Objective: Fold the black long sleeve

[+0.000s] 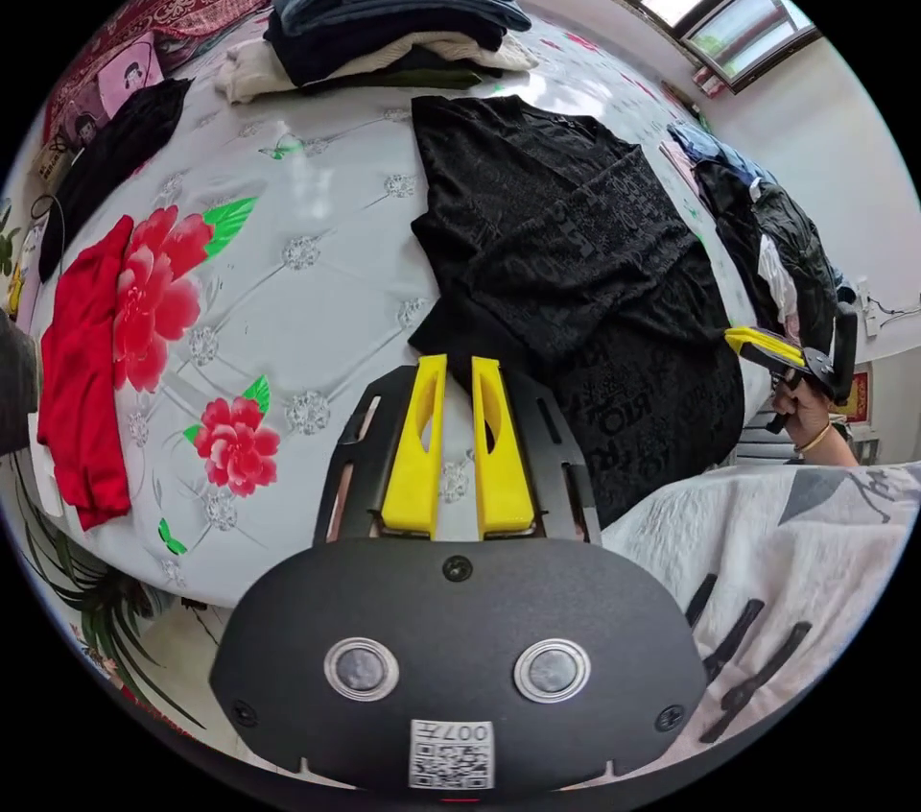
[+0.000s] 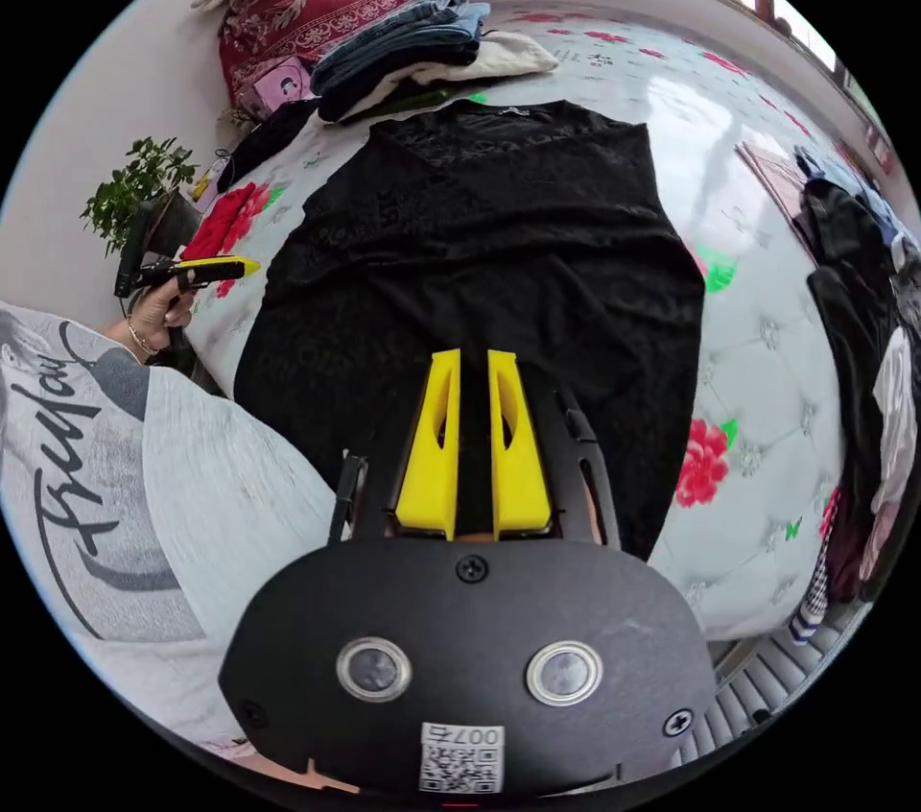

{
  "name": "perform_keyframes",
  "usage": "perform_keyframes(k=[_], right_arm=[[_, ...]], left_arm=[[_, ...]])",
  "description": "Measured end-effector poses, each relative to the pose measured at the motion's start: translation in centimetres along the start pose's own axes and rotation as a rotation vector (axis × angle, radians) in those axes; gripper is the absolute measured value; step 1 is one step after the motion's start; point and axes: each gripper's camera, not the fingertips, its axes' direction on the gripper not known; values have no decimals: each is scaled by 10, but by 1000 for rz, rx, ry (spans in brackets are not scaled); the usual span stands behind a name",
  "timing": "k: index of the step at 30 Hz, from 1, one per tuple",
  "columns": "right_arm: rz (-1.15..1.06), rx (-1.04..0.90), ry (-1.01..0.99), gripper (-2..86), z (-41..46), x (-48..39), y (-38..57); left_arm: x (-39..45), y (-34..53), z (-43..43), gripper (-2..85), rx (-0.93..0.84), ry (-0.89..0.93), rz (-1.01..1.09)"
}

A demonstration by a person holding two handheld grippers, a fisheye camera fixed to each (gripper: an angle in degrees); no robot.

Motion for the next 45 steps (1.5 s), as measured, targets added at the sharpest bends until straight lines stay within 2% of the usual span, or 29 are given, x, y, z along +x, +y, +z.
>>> perform_keyframes(k=[5, 10, 13, 17, 20, 24, 26, 27, 30, 33, 35, 40, 42, 45], right_arm=[[277, -39, 133, 72, -24, 54, 91], [388, -52, 166, 87, -29, 93, 124], [343, -114, 141, 91, -15, 103, 113], [231, -167, 207, 91, -11, 89, 95], [182, -188, 182, 89, -13, 79, 94], [117, -232, 225, 73, -12, 67, 94], [49, -289, 264, 46, -9, 53, 88], [24, -304, 263, 37, -8, 50, 86], [-46, -368, 275, 12, -7, 41, 73], [-48, -262, 130, 3, -38, 52, 54], [10, -126, -36, 2, -71, 74, 31], [123, 83, -135, 8, -113, 103, -3], [124, 88, -140, 17, -116, 105, -3], [92, 6, -106, 34, -106, 103, 14]], left_arm=[[12, 60, 1, 66, -89, 28, 45], [41, 79, 14, 83, -140, 42, 65], [64, 68, 26, 81, -162, -36, 68], [79, 68, 22, 99, -195, -17, 62], [91, 83, 17, 101, -203, -18, 46], [108, 103, 23, 97, -224, -78, 32], [112, 102, 24, 76, -228, -144, 16], [115, 98, 24, 38, -247, -196, 10], [118, 82, 23, 0, -298, -177, 57], [106, 61, 9, -7, -248, -69, 25], [93, 44, -3, -8, -207, -23, -36], [60, 15, -44, 4, 4, 60, -260], [52, 18, -59, 39, 21, 60, -289], [57, 38, -64, 78, -42, 27, -234]])
